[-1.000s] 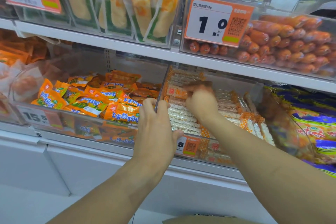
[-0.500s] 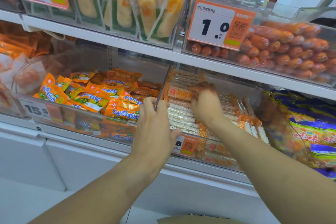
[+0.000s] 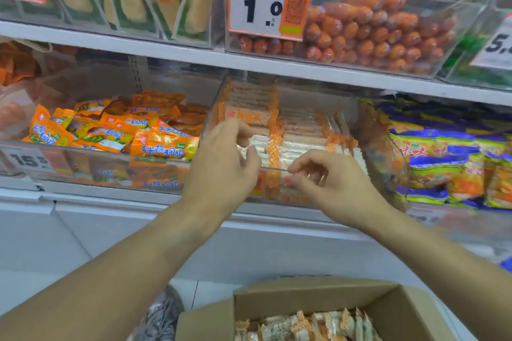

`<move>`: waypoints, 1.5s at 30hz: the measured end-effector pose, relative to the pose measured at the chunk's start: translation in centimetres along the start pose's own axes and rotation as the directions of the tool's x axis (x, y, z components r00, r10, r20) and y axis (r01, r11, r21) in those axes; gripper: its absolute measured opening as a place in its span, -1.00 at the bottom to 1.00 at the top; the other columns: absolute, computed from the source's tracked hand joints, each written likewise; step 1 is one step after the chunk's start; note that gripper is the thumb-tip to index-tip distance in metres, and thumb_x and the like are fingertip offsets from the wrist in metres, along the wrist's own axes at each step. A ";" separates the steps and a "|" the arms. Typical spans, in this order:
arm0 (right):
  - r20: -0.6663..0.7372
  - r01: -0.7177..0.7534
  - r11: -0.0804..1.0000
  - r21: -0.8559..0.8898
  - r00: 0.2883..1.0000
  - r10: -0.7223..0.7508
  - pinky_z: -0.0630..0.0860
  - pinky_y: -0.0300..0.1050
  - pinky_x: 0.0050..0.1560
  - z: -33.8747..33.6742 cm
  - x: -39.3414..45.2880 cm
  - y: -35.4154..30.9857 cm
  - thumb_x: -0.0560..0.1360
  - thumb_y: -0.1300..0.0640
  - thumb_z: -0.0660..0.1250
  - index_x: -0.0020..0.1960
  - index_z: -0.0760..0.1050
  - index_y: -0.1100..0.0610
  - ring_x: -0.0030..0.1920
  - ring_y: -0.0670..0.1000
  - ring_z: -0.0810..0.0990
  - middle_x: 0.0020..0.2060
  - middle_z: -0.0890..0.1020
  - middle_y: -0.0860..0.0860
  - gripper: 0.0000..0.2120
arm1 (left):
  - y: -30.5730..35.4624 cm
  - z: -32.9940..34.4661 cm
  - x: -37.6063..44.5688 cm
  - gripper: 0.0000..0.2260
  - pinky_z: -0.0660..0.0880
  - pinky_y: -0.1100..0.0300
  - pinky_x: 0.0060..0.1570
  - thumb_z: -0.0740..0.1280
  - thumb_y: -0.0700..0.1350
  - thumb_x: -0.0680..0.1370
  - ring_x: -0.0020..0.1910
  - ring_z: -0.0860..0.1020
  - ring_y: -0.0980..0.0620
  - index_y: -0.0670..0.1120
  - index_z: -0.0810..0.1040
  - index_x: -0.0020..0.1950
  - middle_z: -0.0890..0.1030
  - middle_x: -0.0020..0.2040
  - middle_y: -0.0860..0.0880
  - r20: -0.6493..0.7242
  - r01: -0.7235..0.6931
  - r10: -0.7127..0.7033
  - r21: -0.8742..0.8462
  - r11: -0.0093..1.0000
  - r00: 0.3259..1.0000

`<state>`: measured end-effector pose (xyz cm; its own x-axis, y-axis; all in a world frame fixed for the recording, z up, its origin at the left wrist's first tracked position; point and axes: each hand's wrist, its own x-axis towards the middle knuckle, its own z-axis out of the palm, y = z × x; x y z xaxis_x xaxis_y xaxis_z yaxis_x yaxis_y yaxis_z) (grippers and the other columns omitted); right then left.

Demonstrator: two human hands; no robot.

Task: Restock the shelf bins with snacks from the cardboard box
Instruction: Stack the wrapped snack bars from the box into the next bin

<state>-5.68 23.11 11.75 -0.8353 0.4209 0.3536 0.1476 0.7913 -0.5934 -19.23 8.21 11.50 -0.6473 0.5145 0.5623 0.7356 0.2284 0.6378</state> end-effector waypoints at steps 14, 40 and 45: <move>0.562 -0.681 0.678 -0.278 0.457 0.689 0.58 -0.07 -0.06 9.2 -24.8 20.3 0.57 0.05 0.39 0.02 0.61 0.10 -0.09 0.03 0.61 -0.08 0.65 0.01 -0.87 | -3.8 16.2 -20.0 -0.80 0.52 0.14 0.08 0.40 -0.03 0.57 0.09 0.60 -0.04 -0.09 0.59 0.14 0.62 0.00 -0.01 0.810 0.347 -0.529 0.434 0.831 0.253; 0.541 -0.879 0.453 -0.150 0.311 0.781 0.63 0.13 0.03 19.7 -31.9 23.6 0.59 0.12 0.34 0.29 0.36 0.10 0.01 0.17 0.64 0.06 0.64 0.11 -0.69 | -9.4 24.2 -36.2 -0.47 0.50 0.25 -0.01 0.44 -0.29 0.47 0.22 0.50 -0.13 0.05 0.41 0.37 0.20 0.45 -0.13 0.572 0.654 -0.820 0.632 0.415 -0.032; 0.598 -0.928 0.373 -0.009 0.294 0.745 0.58 0.11 0.20 17.6 -32.2 23.2 0.57 0.19 0.41 0.33 0.47 0.10 0.36 0.05 0.45 0.21 0.50 -0.04 -0.65 | -8.7 23.4 -34.3 -0.47 0.49 0.07 0.25 0.40 -0.14 0.53 0.20 0.54 -0.09 -0.13 0.34 0.47 0.52 0.30 -0.09 0.657 0.818 -0.752 0.460 0.346 -0.050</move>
<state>15.39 20.13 -26.15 -0.4523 0.4483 -0.7710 0.8346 -0.0918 -0.5431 1.27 7.90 -25.65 -0.3897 0.3450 -0.8539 -0.1829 0.8797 0.4389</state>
